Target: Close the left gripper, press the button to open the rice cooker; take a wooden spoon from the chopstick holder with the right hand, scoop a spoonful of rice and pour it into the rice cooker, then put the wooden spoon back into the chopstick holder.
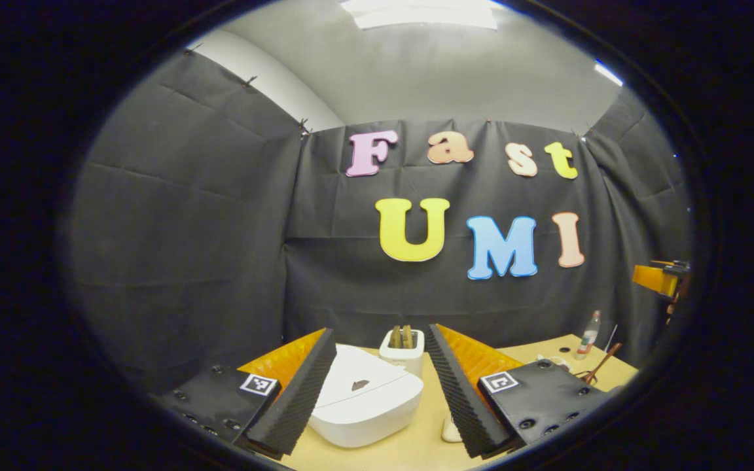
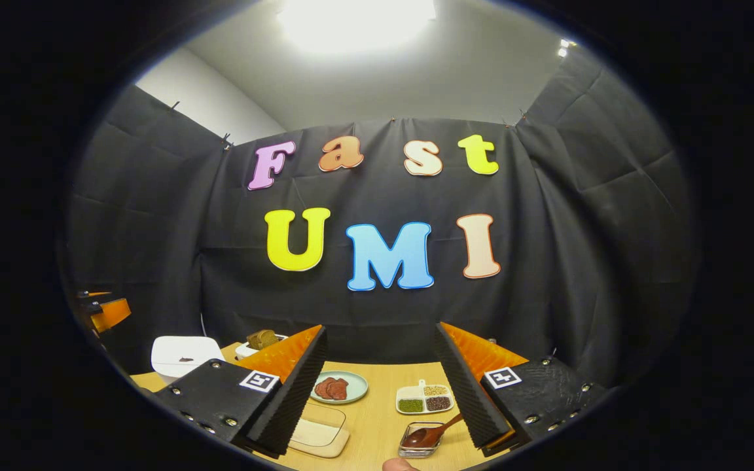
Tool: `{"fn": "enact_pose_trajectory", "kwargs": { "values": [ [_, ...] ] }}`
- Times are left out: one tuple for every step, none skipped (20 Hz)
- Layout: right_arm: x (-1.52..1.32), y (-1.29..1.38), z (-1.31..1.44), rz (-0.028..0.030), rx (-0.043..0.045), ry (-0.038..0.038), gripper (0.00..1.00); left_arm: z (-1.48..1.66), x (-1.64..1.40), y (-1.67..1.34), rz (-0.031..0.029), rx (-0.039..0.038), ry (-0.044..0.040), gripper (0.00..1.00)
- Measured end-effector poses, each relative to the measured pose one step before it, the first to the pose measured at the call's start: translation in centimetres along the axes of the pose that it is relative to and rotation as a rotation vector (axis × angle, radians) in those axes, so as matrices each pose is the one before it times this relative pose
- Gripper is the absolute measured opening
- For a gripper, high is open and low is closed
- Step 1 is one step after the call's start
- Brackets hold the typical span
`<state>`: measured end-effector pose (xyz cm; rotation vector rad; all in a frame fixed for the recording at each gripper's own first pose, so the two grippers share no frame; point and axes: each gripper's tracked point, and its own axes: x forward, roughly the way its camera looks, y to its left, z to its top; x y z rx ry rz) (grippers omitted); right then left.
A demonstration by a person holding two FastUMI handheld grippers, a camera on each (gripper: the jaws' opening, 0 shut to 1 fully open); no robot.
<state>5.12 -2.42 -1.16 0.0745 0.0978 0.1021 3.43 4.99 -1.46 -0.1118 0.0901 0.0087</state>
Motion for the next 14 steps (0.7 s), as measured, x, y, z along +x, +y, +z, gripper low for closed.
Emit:
{"fn": "enact_pose_trajectory", "kwargs": {
  "values": [
    [0.093,0.072,0.180,0.00049,-0.00180,-0.00681,0.98,-0.012,-0.190,0.293,0.00452,-0.00008,0.00167,0.95],
    [-0.024,0.024,0.201,-0.00112,-0.00290,-0.00726,0.98,0.123,-0.083,0.288,0.00431,0.00584,-0.00197,0.95],
    [0.076,0.132,0.128,0.00179,-0.00121,-0.00538,0.98,0.219,-0.225,0.391,0.00549,0.00846,-0.00491,0.96],
    [0.139,0.129,0.024,0.00172,-0.00064,-0.00155,0.98,0.444,-0.091,0.217,0.00468,0.00749,-0.00962,0.97],
    [0.096,0.115,0.065,0.00068,-0.00082,0.00091,0.98,0.429,-0.199,0.083,0.00265,0.00238,-0.01217,0.97],
    [0.113,0.082,0.121,0.00098,0.00173,-0.00170,0.98,0.324,-0.107,0.028,-0.00175,-0.00045,-0.00824,0.97],
    [0.091,0.215,0.050,0.00233,0.00242,-0.00162,0.98,-0.078,-0.183,-0.009,-0.00382,-0.00182,-0.00532,0.97],
    [0.083,0.211,0.182,0.00011,0.00374,-0.00313,0.98,0.133,0.003,-0.104,-0.00661,0.00047,-0.00308,0.97],
    [0.013,0.166,0.079,0.00331,0.00264,-0.00170,0.98,0.200,-0.102,0.164,0.00031,0.00277,-0.00644,0.97],
    [0.107,0.183,0.078,0.00101,0.00129,-0.00227,0.98,-0.032,-0.030,0.092,-0.00170,0.00305,-0.00127,0.99],
    [0.099,0.248,0.204,0.00329,-0.00148,-0.00297,0.98,0.084,0.122,-0.040,-0.00032,0.00108,-0.00096,0.97],
    [0.059,0.160,0.188,0.00147,-0.00367,-0.00482,0.98,0.188,-0.101,0.064,-0.00053,-0.00155,-0.00482,0.95],
    [0.009,0.099,0.114,-0.00013,-0.00624,-0.00438,0.98,0.005,-0.014,0.086,-0.00353,-0.00029,-0.00425,0.95],
    [0.005,0.086,0.159,-0.00174,-0.00445,-0.00469,0.98,0.255,0.008,0.068,-0.00248,0.00267,-0.00439,0.95]
  ]
}}
